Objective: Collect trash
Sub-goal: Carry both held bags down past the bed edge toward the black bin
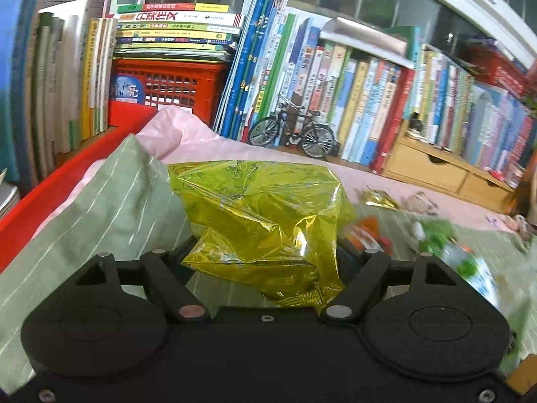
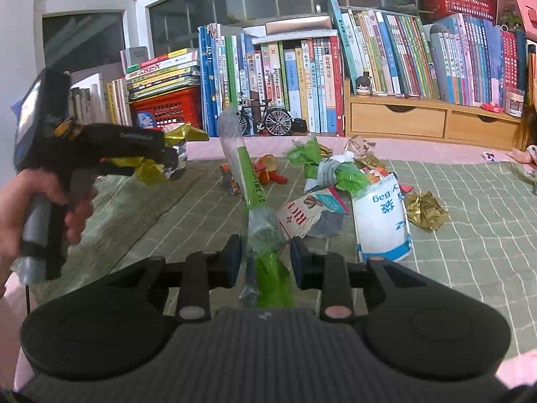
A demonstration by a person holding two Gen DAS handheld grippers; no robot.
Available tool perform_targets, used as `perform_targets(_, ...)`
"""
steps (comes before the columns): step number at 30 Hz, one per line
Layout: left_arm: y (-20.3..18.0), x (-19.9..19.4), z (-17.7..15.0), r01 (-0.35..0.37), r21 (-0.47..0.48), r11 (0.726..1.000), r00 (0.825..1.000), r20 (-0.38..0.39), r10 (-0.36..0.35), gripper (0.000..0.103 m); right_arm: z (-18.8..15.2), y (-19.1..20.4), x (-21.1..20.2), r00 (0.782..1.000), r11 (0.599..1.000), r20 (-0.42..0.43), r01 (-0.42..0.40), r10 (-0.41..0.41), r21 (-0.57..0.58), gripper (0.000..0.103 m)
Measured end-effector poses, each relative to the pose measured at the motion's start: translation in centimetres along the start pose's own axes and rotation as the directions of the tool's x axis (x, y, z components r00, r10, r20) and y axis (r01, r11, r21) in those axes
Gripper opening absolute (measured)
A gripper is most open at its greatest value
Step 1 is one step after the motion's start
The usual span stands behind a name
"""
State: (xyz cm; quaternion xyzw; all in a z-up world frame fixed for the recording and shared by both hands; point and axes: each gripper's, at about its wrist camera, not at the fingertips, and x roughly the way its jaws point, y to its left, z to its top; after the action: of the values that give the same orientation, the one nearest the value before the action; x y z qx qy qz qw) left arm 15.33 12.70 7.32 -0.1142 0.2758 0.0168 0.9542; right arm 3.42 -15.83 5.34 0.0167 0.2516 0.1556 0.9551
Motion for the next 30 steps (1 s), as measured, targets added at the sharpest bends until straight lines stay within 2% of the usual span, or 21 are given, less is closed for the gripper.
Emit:
perform_targets(10,0.0,-9.0,-4.2,0.084,0.022,0.996,0.996,0.042,-0.085,0.077,-1.5,1.0,-4.0,0.999,0.999,0.022,-0.037,0.037,0.004,0.035)
perform_targets(21,-0.4,-15.0,-7.6,0.138,0.021,0.990,0.989,0.048,-0.139,0.077,-3.3,1.5,-7.3,0.998,0.999,0.021,-0.051,0.050,0.002,0.035)
perform_targets(30,0.0,-20.9,-12.1,0.194,0.004,0.981,0.980,0.043,-0.194,0.077,-6.0,2.9,-11.2,0.996,0.996,0.011,-0.091,0.091,-0.017,0.035)
